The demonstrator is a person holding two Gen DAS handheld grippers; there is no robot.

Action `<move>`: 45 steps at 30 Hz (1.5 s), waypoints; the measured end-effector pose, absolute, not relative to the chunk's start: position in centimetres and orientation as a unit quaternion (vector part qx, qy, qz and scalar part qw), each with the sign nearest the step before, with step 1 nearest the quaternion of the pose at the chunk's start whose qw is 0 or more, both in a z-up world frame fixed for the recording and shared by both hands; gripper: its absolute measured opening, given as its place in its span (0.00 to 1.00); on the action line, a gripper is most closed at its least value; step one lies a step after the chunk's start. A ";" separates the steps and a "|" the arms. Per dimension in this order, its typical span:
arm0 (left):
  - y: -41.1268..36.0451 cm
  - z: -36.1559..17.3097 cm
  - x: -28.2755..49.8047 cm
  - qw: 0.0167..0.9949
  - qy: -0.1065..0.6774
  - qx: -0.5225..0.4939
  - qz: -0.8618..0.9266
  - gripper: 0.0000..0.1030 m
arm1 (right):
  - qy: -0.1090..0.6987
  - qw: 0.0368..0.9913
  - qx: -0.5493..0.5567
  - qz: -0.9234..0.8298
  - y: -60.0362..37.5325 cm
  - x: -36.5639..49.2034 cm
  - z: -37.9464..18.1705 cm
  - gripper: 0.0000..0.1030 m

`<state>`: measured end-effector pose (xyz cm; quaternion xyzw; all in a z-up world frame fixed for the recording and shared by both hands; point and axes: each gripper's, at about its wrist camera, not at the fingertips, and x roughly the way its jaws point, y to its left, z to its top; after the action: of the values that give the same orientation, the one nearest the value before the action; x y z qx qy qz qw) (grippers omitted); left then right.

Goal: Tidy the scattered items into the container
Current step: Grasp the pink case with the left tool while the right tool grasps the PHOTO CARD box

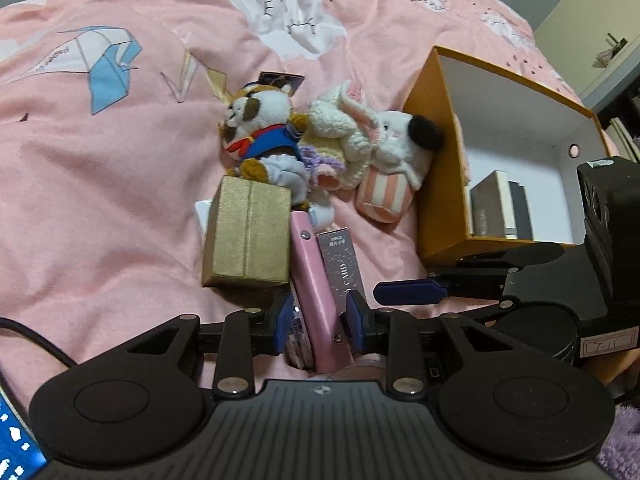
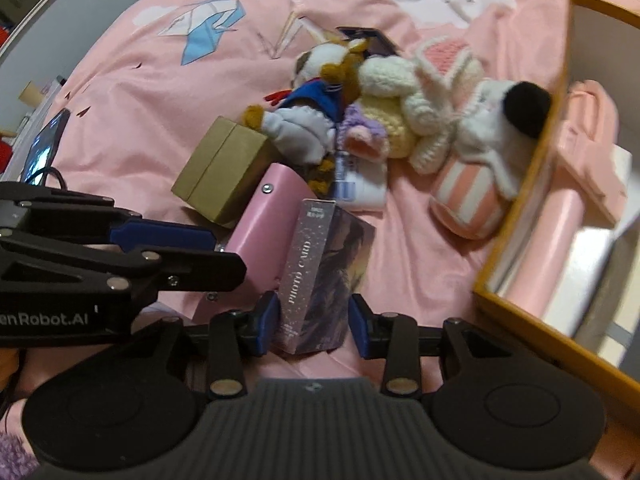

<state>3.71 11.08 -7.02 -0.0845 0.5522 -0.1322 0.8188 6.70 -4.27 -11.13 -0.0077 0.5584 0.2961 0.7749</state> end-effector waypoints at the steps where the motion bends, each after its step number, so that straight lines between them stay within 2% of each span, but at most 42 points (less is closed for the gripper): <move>1: 10.9 -7.1 3.7 0.819 0.551 -0.084 -0.137 0.30 | 0.556 0.779 -0.009 0.289 -4.6 6.6 -10.9 0.40; 8: 9.5 -7.9 4.1 0.818 0.551 -0.077 -0.149 0.21 | 0.560 0.786 0.008 0.262 -6.3 6.3 -10.7 0.39; 13: 9.5 -8.2 4.2 0.818 0.552 -0.082 -0.141 0.21 | 0.558 0.783 0.013 0.274 -6.4 6.1 -10.5 0.34; 19: 9.2 -8.6 4.6 0.817 0.556 -0.080 -0.133 0.25 | 0.549 0.778 -0.010 0.305 -5.2 5.3 -10.0 0.35; 28: 10.1 -8.9 4.7 0.814 0.560 -0.094 -0.121 0.25 | 0.550 0.778 -0.029 0.302 -3.7 5.7 -10.6 0.40; 45: 10.2 -9.2 5.0 0.808 0.566 -0.111 -0.123 0.25 | 0.562 0.779 -0.027 0.278 -4.1 6.0 -10.9 0.39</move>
<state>5.03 10.22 -9.18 -0.1108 0.5657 -0.1225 0.8079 6.04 -4.12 -10.86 -0.0271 0.5618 0.2781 0.7787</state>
